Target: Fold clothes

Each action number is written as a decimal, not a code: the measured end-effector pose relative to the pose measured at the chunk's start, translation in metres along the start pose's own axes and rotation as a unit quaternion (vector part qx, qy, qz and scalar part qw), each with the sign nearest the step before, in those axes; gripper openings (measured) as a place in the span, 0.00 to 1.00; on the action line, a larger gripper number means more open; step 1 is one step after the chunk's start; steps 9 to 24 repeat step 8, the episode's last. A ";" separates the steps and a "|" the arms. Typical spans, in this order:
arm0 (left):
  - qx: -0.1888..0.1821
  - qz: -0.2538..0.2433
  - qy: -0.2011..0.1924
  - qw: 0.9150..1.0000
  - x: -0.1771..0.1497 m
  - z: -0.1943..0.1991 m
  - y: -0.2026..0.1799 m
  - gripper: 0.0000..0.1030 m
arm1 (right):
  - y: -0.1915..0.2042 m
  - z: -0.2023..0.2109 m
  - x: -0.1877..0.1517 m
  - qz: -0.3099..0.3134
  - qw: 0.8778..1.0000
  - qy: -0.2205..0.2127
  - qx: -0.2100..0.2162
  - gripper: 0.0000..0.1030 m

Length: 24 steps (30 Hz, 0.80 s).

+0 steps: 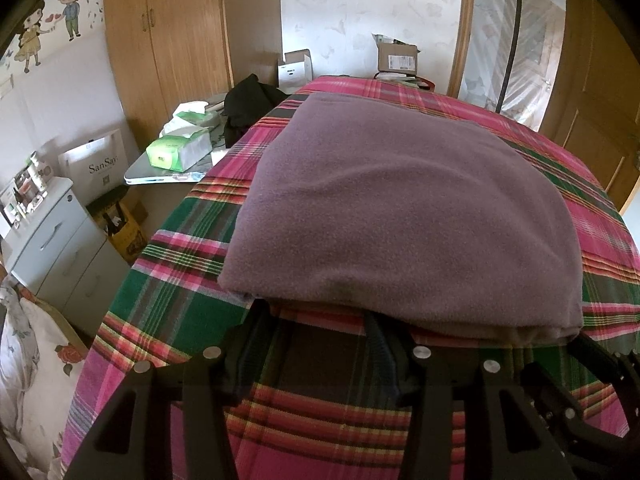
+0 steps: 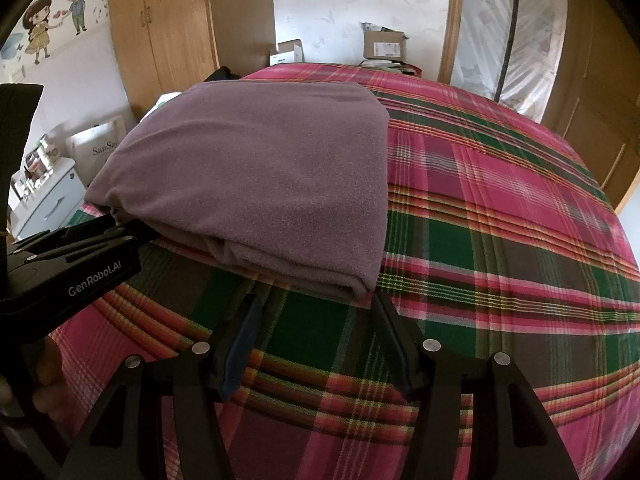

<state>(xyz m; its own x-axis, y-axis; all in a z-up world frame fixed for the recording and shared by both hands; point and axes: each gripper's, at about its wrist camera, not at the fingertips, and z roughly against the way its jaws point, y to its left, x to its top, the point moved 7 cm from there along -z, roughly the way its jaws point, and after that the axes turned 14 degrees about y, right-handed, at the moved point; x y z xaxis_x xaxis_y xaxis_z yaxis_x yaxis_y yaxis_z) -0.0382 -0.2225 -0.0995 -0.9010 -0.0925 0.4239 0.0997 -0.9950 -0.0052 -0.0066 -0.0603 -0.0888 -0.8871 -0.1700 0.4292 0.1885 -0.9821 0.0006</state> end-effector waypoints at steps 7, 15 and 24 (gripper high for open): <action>0.001 0.001 -0.001 1.000 -0.002 0.001 -0.001 0.49 | 0.000 0.000 0.000 0.000 1.000 0.000 0.000 0.57; 0.001 0.001 -0.001 1.000 -0.002 0.001 -0.001 0.49 | 0.000 0.000 0.000 0.000 1.000 0.000 0.000 0.57; 0.001 0.001 -0.001 1.000 -0.002 0.001 -0.001 0.49 | 0.000 0.000 0.000 0.000 1.000 0.000 0.000 0.57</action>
